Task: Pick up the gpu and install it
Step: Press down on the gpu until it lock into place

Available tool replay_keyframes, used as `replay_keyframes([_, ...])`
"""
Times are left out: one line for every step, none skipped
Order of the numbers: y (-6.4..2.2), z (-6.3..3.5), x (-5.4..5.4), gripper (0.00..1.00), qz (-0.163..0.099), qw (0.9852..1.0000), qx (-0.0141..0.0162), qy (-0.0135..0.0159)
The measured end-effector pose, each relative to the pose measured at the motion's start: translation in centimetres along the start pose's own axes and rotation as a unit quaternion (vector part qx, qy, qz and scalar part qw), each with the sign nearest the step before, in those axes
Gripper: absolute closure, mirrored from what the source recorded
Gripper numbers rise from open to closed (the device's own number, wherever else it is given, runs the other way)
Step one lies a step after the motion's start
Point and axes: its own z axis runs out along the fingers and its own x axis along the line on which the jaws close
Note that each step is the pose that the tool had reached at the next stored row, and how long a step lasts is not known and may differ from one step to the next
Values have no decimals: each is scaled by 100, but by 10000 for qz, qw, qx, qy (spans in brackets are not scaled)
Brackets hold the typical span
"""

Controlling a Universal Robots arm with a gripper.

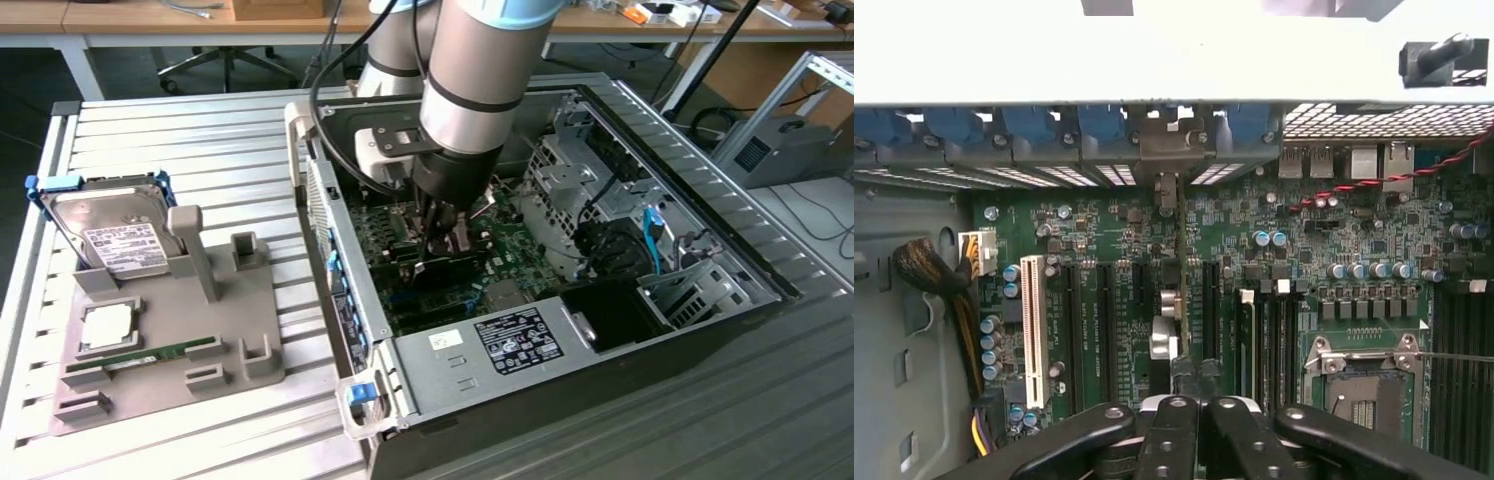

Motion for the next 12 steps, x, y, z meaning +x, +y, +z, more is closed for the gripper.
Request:
replay_keyframes([3,0,0,89,0,10000,0,0])
replay_keyframes([5,1,0,89,0,10000,0,0])
replay_keyframes([5,1,0,89,0,10000,-1,0])
replay_keyframes([6,1,0,89,0,10000,-1,0])
replay_keyframes([6,1,0,89,0,10000,-1,0])
replay_keyframes([6,1,0,89,0,10000,0,0])
replay_keyframes([6,1,0,89,0,10000,0,0])
replay_keyframes([6,0,0,89,0,10000,0,0])
replay_keyframes([6,1,0,89,0,10000,0,0])
replay_keyframes([7,3,1,89,0,10000,-1,1])
replay_keyframes([8,6,1,89,0,10000,-1,1])
replay_keyframes([9,7,1,89,0,10000,-1,1])
